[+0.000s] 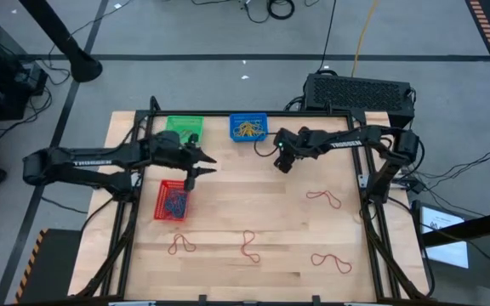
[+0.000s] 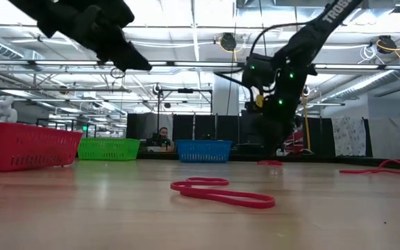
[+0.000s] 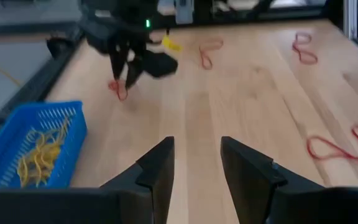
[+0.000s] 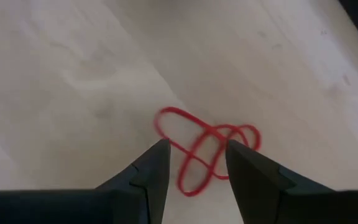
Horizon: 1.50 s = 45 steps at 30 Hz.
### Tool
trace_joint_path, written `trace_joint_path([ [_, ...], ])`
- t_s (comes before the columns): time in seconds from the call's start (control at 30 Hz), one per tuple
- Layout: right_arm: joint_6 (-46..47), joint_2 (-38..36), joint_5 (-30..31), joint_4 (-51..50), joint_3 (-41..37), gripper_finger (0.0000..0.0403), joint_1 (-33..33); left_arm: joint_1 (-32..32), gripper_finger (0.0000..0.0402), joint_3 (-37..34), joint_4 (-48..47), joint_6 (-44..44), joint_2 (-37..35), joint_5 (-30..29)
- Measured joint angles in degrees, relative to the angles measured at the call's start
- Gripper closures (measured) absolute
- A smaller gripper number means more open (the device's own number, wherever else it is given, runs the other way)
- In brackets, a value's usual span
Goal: Sort rubber bands into baskets
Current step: Put the red rubber band into the green bin
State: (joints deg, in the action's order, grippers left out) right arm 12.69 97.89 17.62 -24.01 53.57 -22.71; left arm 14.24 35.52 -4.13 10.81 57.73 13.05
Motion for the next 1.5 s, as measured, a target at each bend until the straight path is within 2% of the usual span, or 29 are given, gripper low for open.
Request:
trace_joint_path([
  [0.13, 0.5, 0.0, -2.3, 0.2, -1.2, 0.0255, -1.8, 0.0, 0.0263, -3.0, 7.7, 0.0, -0.4, 0.0],
  [0.3, 2.9, -0.1, -8.3, 2.2, -3.9, 0.0255, -3.0, 0.0, 0.0263, -3.4, 9.4, 0.0, 0.3, 0.1],
  [0.4, 4.0, -0.2, -9.1, 3.1, -5.2, 0.026, -3.2, 0.0, 0.0263, -3.4, 10.0, 0.1, 0.8, 0.2],
  [0.5, 5.5, -0.2, -8.9, 3.1, -5.4, 0.029, -3.5, -0.1, 0.0263, -3.4, 9.8, 0.1, 1.9, 0.2],
  [0.63, 6.0, -0.1, -8.8, 2.8, -4.3, 0.0379, -3.5, -0.2, 0.0263, -3.4, 10.4, 0.4, 4.3, 2.1],
  [0.67, 6.0, 0.0, -8.8, 2.4, -3.8, 0.039, -3.5, -0.2, 0.0263, -3.4, 11.3, 0.5, 5.2, 2.8],
  [0.77, 6.1, -0.6, -9.1, 1.7, -2.1, 0.0395, -3.2, -0.5, 0.0263, -3.4, 16.4, 1.6, 8.2, 5.2],
  [0.87, 6.1, -3.6, -10.1, 2.4, -0.3, 0.0401, -1.9, -1.6, 0.0263, -5.0, 26.9, 1.7, 12.8, 9.6],
  [1.0, 7.2, -8.8, -14.3, 4.8, 0.3, 0.0402, 2.2, -3.6, 0.0263, -7.8, 42.6, 1.6, 20.1, 11.6],
  [1.17, 9.1, -15.6, -15.0, 10.0, 0.4, 0.0402, 11.0, -5.5, 0.0263, -7.9, 53.8, 1.6, 27.5, 8.6],
  [1.3, 9.2, -17.8, -14.9, 14.8, 0.4, 0.0402, 18.2, -6.8, 0.0263, -7.7, 61.0, 1.5, 31.6, 6.8],
  [1.5, 10.1, -17.1, -14.5, 21.1, 0.4, 0.0403, 26.0, -9.9, 0.0263, -4.5, 66.9, 0.1, 36.7, 4.4],
])
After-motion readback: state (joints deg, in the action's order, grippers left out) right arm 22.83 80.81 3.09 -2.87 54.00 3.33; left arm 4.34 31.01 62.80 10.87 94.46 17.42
